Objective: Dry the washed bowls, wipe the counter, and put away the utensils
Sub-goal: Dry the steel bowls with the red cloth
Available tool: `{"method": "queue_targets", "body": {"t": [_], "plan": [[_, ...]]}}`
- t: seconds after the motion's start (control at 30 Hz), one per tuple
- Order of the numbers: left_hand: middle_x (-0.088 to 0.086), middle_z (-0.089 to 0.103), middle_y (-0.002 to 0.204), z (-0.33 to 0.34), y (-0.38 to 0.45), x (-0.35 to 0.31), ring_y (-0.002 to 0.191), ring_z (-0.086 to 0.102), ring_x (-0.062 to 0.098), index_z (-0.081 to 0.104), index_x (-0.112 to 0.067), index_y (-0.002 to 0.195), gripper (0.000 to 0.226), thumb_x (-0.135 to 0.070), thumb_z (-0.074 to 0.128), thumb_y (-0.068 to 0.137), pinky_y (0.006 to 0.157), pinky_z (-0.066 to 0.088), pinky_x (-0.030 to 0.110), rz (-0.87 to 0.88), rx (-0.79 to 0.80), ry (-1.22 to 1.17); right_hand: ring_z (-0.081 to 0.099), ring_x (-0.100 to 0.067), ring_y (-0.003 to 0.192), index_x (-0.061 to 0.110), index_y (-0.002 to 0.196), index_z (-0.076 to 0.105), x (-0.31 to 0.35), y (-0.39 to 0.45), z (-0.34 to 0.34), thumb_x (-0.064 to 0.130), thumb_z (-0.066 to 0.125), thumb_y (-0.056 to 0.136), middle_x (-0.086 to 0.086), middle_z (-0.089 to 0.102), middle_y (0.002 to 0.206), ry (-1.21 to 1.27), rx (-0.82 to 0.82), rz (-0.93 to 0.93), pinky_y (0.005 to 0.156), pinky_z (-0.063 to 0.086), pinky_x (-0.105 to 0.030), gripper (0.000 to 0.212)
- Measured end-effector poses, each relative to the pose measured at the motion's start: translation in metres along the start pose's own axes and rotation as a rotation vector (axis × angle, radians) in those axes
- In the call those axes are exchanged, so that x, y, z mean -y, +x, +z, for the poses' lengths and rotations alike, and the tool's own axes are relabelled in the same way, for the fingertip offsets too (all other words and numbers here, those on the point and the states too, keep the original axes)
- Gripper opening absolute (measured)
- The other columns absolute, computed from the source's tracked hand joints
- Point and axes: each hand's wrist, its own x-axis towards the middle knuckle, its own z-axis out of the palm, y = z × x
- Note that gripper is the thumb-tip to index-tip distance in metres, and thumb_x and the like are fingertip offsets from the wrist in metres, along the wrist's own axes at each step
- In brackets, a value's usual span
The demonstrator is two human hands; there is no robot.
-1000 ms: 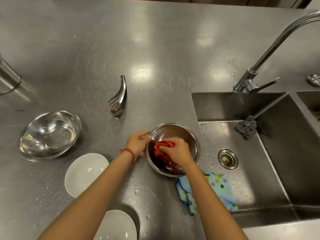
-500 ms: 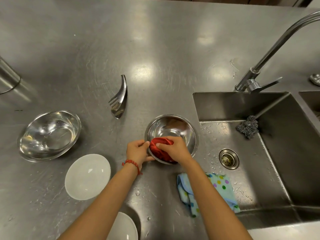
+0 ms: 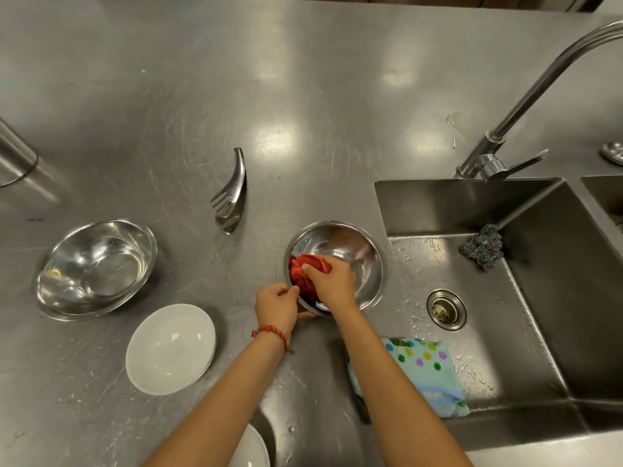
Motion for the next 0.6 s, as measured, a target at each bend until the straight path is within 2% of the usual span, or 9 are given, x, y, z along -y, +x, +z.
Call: {"method": "queue_targets", "body": {"t": [0.07,0.13,0.17,0.23,0.27,0.37,0.47,0.53,0.6], "plan": [[0.015,0.058,0.063,-0.003,0.006,-0.007,0.063,0.063,0.035,0.05,-0.011,0.052,0.034,-0.001,0.055,0.084,0.046,0.057,0.037,-0.064,0.015,-0.053,0.058,-0.014,0.086,0.012,0.103,0.069,-0.007,0.003,-0.015,0.022,0.07,0.078,-0.007,0.069,0.097,-0.061,0.126,-0.033,0.08,0.048,-0.023,0.027],[0.014,0.062,0.071,-0.008,0.017,-0.022,0.063,0.062,0.028,0.059,-0.012,0.072,0.013,-0.004,0.057,0.082,0.041,0.054,0.03,-0.08,0.05,-0.034,0.056,-0.007,0.074,0.015,0.097,0.071,-0.014,0.004,-0.03,0.021,0.073,0.075,-0.002,0.068,0.087,-0.111,0.206,-0.056,0.062,0.042,-0.007,0.023],[0.014,0.064,0.079,-0.01,0.023,-0.029,0.068,0.063,0.028,0.061,-0.015,0.089,0.01,-0.009,0.059,0.081,0.046,0.056,0.032,-0.069,0.064,-0.013,0.056,-0.004,0.071,0.016,0.095,0.071,-0.016,0.003,-0.035,0.022,0.073,0.074,0.001,0.067,0.084,-0.131,0.234,-0.059,0.057,0.039,-0.005,0.022],[0.014,0.066,0.092,-0.013,0.033,-0.038,0.075,0.064,0.029,0.058,-0.02,0.115,0.032,-0.018,0.061,0.082,0.063,0.058,0.041,-0.044,0.108,0.087,0.057,-0.006,0.073,0.017,0.095,0.071,-0.018,0.002,-0.038,0.023,0.074,0.074,0.003,0.066,0.083,-0.134,0.258,-0.057,0.057,0.037,-0.006,0.021],[0.015,0.066,0.092,-0.012,0.033,-0.041,0.074,0.064,0.029,0.058,-0.021,0.116,0.033,-0.019,0.061,0.084,0.065,0.057,0.041,-0.014,0.137,0.147,0.057,-0.008,0.076,0.018,0.095,0.071,-0.017,0.001,-0.035,0.024,0.074,0.074,0.003,0.066,0.084,-0.127,0.249,-0.059,0.059,0.038,-0.009,0.022],[0.018,0.065,0.082,-0.008,0.031,-0.035,0.068,0.06,0.029,0.065,-0.013,0.106,0.021,-0.013,0.056,0.088,0.058,0.05,0.037,0.097,0.185,0.235,0.057,-0.009,0.077,0.02,0.093,0.072,-0.014,0.002,-0.021,0.026,0.072,0.075,0.0,0.07,0.086,-0.143,0.161,-0.075,0.065,0.043,-0.013,0.02],[0.013,0.065,0.073,-0.009,0.028,-0.028,0.065,0.061,0.026,0.067,-0.012,0.1,0.018,-0.008,0.054,0.088,0.055,0.054,0.037,0.087,0.16,0.146,0.055,-0.009,0.078,0.018,0.097,0.071,-0.008,0.005,-0.006,0.026,0.07,0.077,-0.002,0.07,0.092,-0.101,-0.008,-0.071,0.063,0.037,-0.004,0.021],[0.008,0.065,0.069,-0.011,0.023,-0.025,0.061,0.062,0.02,0.067,-0.012,0.093,0.015,-0.006,0.054,0.088,0.042,0.054,0.028,0.075,0.15,0.08,0.059,-0.016,0.088,0.018,0.102,0.069,-0.004,0.006,0.002,0.027,0.066,0.08,-0.004,0.07,0.099,-0.072,-0.112,-0.081,0.075,0.041,-0.016,0.024],[0.008,0.065,0.068,-0.011,0.018,-0.023,0.06,0.062,0.019,0.067,-0.012,0.085,0.015,-0.005,0.054,0.088,0.037,0.049,0.022,0.075,0.131,0.041,0.059,-0.021,0.099,0.019,0.107,0.066,-0.001,0.007,0.008,0.028,0.063,0.083,-0.006,0.068,0.106,-0.072,-0.172,-0.083,0.085,0.042,-0.027,0.026]]}}
